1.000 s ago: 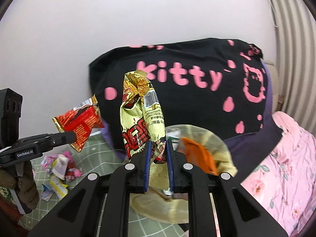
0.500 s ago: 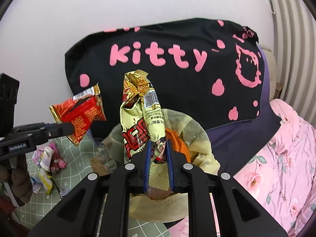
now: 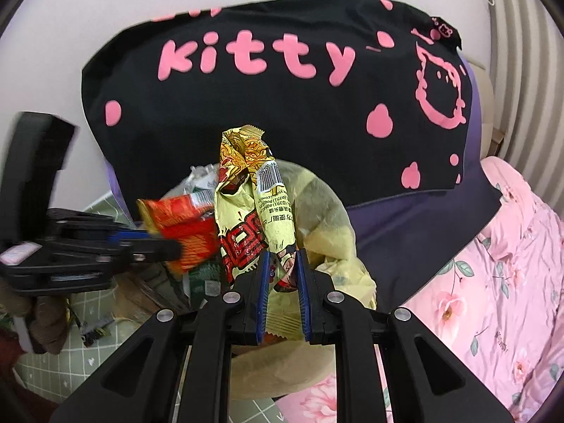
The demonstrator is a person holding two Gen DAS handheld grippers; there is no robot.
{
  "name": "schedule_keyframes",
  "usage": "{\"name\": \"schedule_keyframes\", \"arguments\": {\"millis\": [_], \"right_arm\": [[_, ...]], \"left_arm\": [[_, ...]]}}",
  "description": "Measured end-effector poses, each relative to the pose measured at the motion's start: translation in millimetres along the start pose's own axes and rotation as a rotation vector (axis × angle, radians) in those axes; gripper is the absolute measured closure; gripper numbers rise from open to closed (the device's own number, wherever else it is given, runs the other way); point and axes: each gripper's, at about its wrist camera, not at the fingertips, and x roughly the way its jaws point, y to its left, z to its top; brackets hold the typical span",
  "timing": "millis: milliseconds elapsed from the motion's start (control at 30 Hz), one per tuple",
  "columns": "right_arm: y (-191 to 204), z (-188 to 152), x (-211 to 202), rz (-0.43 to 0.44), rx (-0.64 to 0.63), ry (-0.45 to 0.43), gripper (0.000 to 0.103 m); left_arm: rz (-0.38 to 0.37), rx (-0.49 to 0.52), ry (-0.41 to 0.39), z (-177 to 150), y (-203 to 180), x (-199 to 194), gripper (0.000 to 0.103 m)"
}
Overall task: Collect trash
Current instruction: 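Carry both held wrappers over the yellow bin, then open the left tool and right tool to release the wrappers into the bin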
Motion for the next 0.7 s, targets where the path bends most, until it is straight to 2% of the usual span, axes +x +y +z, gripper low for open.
{"name": "schedule_keyframes", "arguments": {"millis": [67, 300, 500, 600, 700], "right_arm": [[0.8, -1.0, 5.7, -0.001, -0.016, 0.019, 0.088], [11.3, 0.3, 27.1, -0.012, -0.101, 0.065, 0.088], [10.2, 3.9, 28.5, -0.004, -0.115, 0.107, 0.088], [9.6, 0.8, 22.8, 0.045, -0.079, 0.120, 0.088], [9.2, -2.4, 19.7, 0.054, -0.043, 0.135, 0.088]], "left_arm": [[0.006, -0.018, 0.010, 1.4, 5.2, 6.8, 0.090], [0.056, 0.020, 0.027, -6.0, 4.7, 8.8, 0.091], [0.020, -0.029, 0.023, -18.1, 11.6, 1.1, 0.091], [-0.004, -0.046, 0.010, -20.8, 14.2, -5.3, 0.091], [-0.015, -0.053, -0.005, -22.4, 14.6, -13.6, 0.091]]}}
